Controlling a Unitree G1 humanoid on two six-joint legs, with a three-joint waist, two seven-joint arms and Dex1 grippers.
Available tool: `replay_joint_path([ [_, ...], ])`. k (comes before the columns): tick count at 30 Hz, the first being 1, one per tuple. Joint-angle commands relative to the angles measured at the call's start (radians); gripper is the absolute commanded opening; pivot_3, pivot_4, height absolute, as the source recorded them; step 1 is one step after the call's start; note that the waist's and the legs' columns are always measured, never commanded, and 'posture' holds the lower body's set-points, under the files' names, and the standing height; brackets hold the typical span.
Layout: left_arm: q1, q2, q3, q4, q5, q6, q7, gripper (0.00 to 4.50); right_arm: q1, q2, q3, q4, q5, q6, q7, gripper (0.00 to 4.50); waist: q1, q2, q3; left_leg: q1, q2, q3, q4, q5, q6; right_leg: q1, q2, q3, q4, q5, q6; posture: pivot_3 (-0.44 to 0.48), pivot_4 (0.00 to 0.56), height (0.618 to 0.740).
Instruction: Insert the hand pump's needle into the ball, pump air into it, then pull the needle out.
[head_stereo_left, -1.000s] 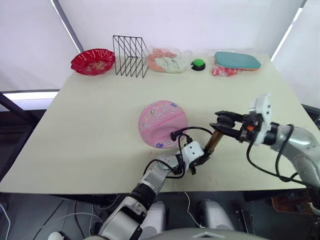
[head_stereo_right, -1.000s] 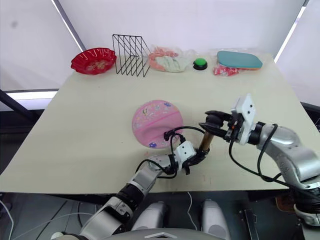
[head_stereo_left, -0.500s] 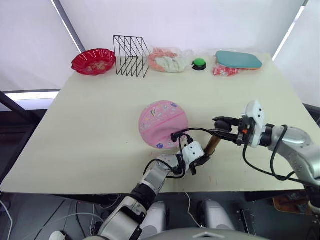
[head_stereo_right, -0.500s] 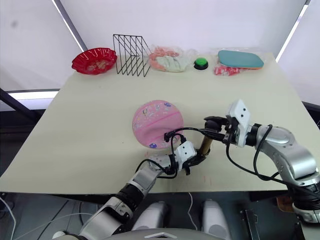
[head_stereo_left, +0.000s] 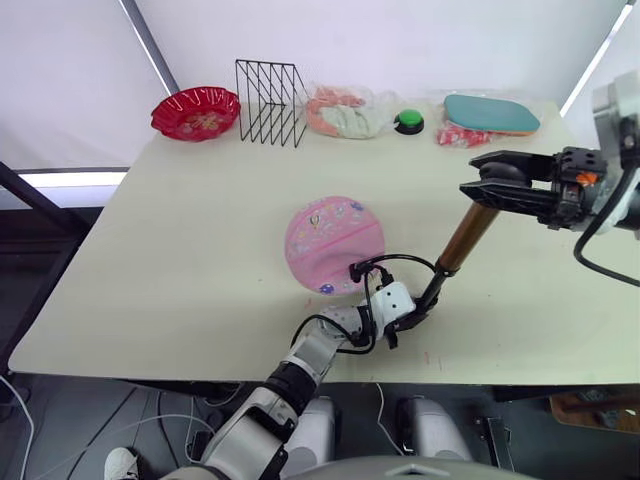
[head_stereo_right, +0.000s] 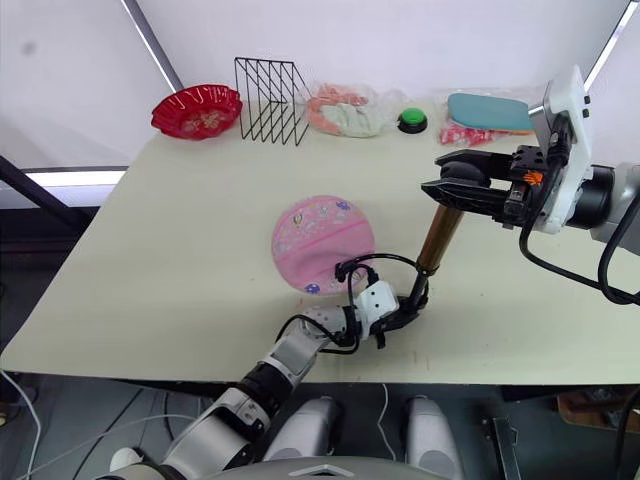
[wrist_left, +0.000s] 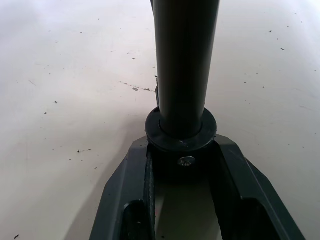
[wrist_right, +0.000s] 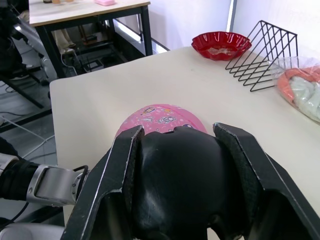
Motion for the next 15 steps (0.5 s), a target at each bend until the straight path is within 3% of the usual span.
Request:
replay_joint_path([
  [1,0.032,0.022,-0.005,0.111,0.038,0.050,0.017,0.95,0.080,0.037,0.026,-0.032,-0.056,-0.057,0.008,1.72,-0.001,-0.001,-0.001,0.000,0.000,0.000,0.000,0.000,0.000,0.000,0.000,0.000,0.000,0.000,0.000,0.000,0.150,0.740],
  [3,0.032,0.021,-0.003,0.111,0.037,0.051,0.019,0.95,0.119,0.060,0.052,-0.031,-0.095,-0.090,0.012,1.72,-0.002,-0.002,-0.002,0.001,0.000,0.001,0.001,0.000,0.000,0.001,0.000,0.001,0.000,0.000,0.000,0.000,0.150,0.740],
  [7,0.040,0.023,0.001,0.092,0.036,0.061,0.024,0.95,0.302,0.163,0.228,0.028,-0.317,-0.282,0.057,1.72,-0.003,-0.010,-0.010,0.004,0.000,0.001,0.001,0.000,0.000,0.003,0.001,0.000,0.000,0.000,0.001,0.000,0.150,0.740],
  [11,0.044,0.022,-0.004,0.083,0.038,0.068,0.027,0.95,0.370,0.221,0.308,0.083,-0.445,-0.420,0.113,1.72,-0.013,-0.005,-0.016,0.008,0.002,0.002,0.000,0.000,0.000,0.006,0.002,0.001,0.000,0.000,0.001,0.000,0.150,0.740],
  [15,0.044,0.028,0.002,0.061,0.036,0.082,0.030,0.95,0.452,0.302,0.473,0.279,-0.661,-0.618,0.152,1.72,-0.020,-0.008,-0.018,0.016,0.003,0.000,-0.002,0.000,0.000,0.014,0.003,0.000,0.000,-0.001,0.000,0.000,0.150,0.740],
])
